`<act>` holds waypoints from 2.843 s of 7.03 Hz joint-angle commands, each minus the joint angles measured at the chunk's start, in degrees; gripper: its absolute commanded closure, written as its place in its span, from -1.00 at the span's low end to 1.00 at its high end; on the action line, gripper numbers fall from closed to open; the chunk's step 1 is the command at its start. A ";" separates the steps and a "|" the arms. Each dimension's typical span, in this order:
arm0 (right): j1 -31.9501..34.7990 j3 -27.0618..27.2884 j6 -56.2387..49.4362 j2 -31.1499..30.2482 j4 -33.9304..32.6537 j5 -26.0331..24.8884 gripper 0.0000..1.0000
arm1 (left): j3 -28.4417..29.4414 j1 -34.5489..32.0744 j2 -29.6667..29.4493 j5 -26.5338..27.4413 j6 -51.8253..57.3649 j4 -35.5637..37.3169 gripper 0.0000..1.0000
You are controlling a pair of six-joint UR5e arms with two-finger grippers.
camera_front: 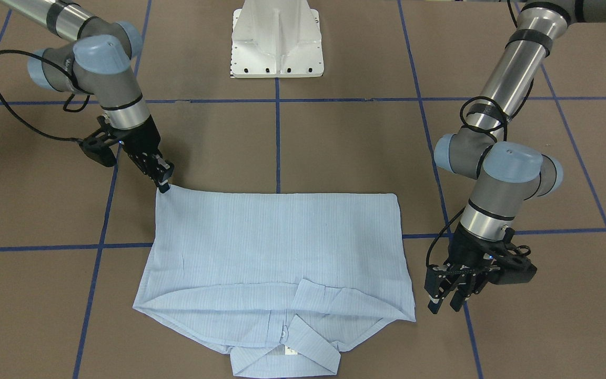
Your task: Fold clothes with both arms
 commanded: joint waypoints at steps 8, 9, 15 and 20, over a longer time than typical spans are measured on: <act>-31.21 30.67 28.35 -6.31 -36.57 7.95 -1.00 | -40.05 8.06 12.28 -12.62 -23.33 19.96 -0.36; -29.02 29.54 28.17 -4.57 -36.48 7.95 -1.00 | -40.07 9.39 13.94 -12.44 -26.12 19.91 -0.45; -2.02 18.28 6.34 11.79 -36.39 9.00 -1.00 | -45.11 21.95 16.07 -3.04 -36.15 32.90 -0.45; -0.78 17.67 5.84 12.76 -36.22 9.35 -1.00 | -45.35 29.96 15.72 -2.77 -37.40 41.97 -0.44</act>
